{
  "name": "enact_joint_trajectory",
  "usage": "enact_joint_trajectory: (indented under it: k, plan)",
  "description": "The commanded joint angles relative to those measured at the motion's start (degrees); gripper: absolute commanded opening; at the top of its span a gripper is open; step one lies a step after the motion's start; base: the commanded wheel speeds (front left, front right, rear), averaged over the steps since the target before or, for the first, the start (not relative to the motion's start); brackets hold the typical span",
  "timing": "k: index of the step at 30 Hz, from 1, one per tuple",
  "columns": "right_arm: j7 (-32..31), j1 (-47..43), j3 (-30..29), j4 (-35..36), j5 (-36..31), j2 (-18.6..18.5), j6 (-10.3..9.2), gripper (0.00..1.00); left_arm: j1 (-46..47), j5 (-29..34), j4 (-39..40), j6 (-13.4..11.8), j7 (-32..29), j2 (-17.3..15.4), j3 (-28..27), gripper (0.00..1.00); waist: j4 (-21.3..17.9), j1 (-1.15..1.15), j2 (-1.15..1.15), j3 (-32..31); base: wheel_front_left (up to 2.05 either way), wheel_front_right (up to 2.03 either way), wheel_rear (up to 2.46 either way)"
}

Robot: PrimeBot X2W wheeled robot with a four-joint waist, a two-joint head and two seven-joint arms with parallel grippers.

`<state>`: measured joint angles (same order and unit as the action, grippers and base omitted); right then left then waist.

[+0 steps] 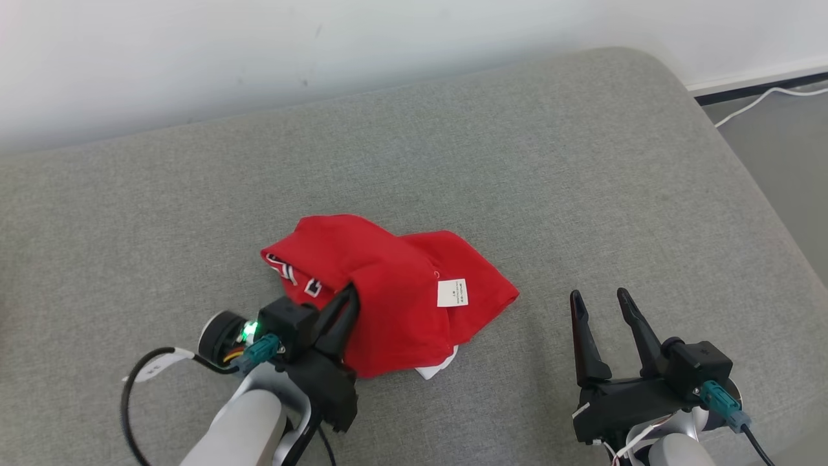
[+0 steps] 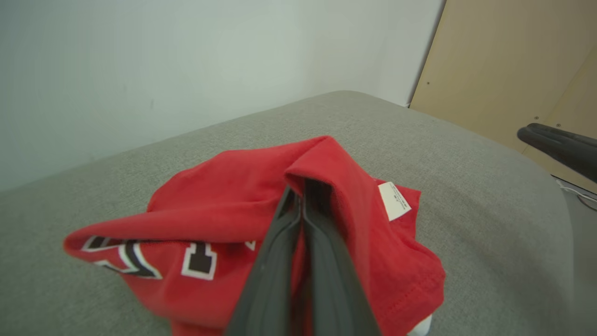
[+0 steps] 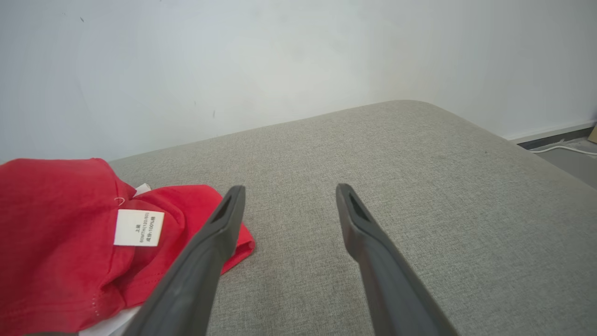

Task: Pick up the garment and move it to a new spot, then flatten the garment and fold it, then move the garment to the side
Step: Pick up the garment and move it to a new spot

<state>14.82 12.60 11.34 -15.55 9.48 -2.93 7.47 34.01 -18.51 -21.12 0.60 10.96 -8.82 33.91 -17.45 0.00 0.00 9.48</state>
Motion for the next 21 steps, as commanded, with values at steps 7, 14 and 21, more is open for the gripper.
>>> enact_joint_trajectory:
  k: [7,14,21]
  plan:
    - [-0.35,-0.78,-0.38,-0.24,-0.88,0.07,0.04,1.0,-1.67,-0.7,-7.58,0.92,3.51,2.26,0.69,1.0,1.96,0.0,0.0,-1.8,0.0,0.0,0.0]
    - [-1.6,-3.1,0.05,0.44,-1.13,0.05,0.04,1.0,-6.13,-0.53,-3.28,-1.26,4.23,2.87,-0.54,1.0,5.51,0.0,0.0,-4.71,0.0,0.0,0.0]
    - [-2.17,-4.08,-0.32,2.36,-1.57,0.04,0.04,1.0,-11.25,-0.35,1.66,-3.31,4.27,1.18,-2.9,1.0,7.55,0.0,0.0,-4.95,0.0,0.0,0.0]
